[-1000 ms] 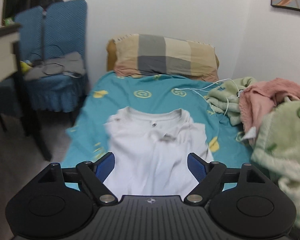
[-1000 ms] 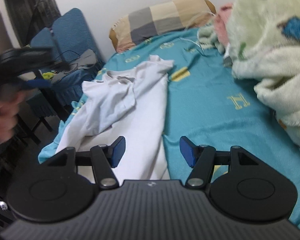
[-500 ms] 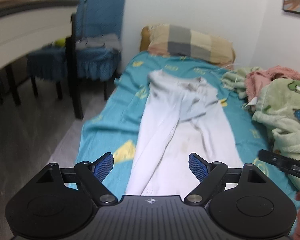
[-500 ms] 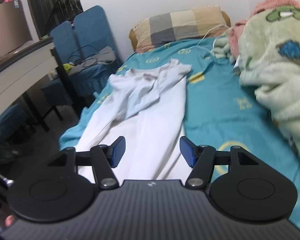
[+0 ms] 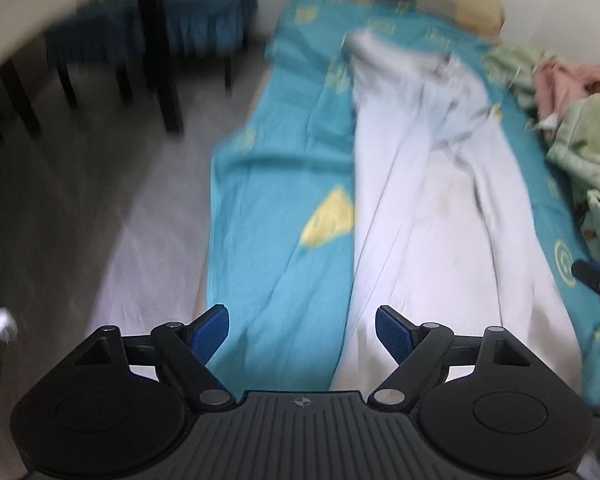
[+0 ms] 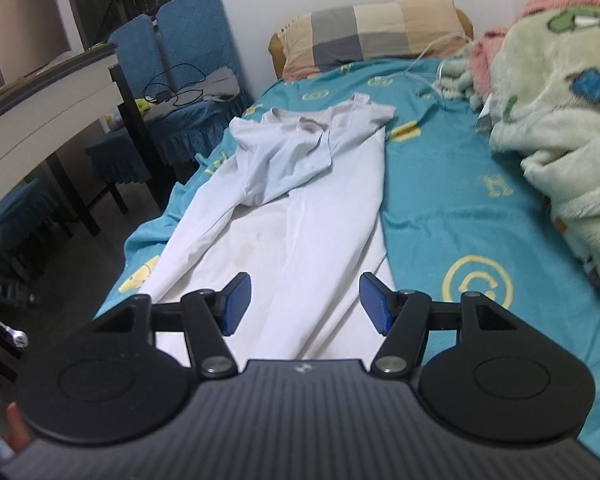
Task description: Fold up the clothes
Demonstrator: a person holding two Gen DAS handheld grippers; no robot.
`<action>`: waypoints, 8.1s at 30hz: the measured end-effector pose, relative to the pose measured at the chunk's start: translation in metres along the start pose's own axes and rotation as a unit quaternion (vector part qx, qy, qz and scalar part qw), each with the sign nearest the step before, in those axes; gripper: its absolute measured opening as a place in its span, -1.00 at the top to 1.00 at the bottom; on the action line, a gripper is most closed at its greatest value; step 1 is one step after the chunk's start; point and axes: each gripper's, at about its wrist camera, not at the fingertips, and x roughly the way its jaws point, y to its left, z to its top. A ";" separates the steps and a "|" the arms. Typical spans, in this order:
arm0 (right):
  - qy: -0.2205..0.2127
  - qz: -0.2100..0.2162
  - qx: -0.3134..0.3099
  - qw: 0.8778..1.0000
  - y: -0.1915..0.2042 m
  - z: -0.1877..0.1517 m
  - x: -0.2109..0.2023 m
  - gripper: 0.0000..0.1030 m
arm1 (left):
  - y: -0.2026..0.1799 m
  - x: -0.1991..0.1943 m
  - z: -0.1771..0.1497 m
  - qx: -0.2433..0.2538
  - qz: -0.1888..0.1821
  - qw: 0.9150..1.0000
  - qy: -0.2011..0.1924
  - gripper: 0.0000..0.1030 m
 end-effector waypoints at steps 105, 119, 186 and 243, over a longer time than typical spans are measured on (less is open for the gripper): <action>0.279 0.080 0.043 0.956 -0.005 -0.032 -0.020 0.81 | -0.103 -0.005 -0.063 -0.011 -0.130 0.991 0.036 0.91; 0.116 0.170 0.095 0.974 -0.022 0.016 -0.167 0.83 | -0.105 -0.175 -0.100 -0.040 -0.218 0.970 -0.098 0.92; -0.042 0.022 0.020 0.999 -0.037 0.049 -0.032 -0.44 | -0.179 -0.037 -0.029 0.096 -0.012 0.958 -0.270 -0.94; 0.209 0.155 0.395 0.881 -0.068 -0.049 0.013 -0.48 | -0.074 0.093 -0.057 -0.347 -0.187 0.919 0.024 -0.69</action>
